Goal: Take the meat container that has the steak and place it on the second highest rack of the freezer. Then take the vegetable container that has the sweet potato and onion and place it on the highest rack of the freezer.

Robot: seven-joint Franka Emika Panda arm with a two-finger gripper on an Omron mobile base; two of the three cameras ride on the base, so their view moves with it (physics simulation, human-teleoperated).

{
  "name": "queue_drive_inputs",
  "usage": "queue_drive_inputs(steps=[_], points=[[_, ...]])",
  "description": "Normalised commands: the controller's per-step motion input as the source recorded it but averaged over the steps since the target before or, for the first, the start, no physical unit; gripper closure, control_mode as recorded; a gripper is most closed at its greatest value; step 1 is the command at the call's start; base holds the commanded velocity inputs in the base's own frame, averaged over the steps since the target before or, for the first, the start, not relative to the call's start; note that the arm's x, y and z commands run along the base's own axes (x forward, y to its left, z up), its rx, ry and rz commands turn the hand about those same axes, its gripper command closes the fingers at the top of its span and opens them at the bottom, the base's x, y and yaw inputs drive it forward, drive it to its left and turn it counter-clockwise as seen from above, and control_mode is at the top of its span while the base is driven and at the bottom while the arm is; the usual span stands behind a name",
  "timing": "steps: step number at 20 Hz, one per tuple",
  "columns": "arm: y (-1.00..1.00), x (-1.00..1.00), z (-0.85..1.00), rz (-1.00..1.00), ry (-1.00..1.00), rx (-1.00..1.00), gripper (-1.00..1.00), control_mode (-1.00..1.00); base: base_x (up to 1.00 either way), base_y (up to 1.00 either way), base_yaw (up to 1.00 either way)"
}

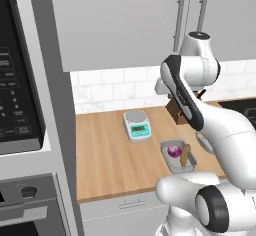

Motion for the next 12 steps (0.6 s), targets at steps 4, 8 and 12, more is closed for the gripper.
queue_drive_inputs(steps=[4,8,12], points=[[-0.15,-0.26,-0.09,-0.04,0.00,0.00,-1.00,-1.00,0.00,0.00,0.00],[-0.65,-0.13,-0.26,-0.17,0.03,0.05,-1.00,-1.00,0.00,0.00,0.00],[-0.90,0.00,-0.31,-0.24,0.12,0.11,-1.00,-1.00,0.00,0.00,0.00]])
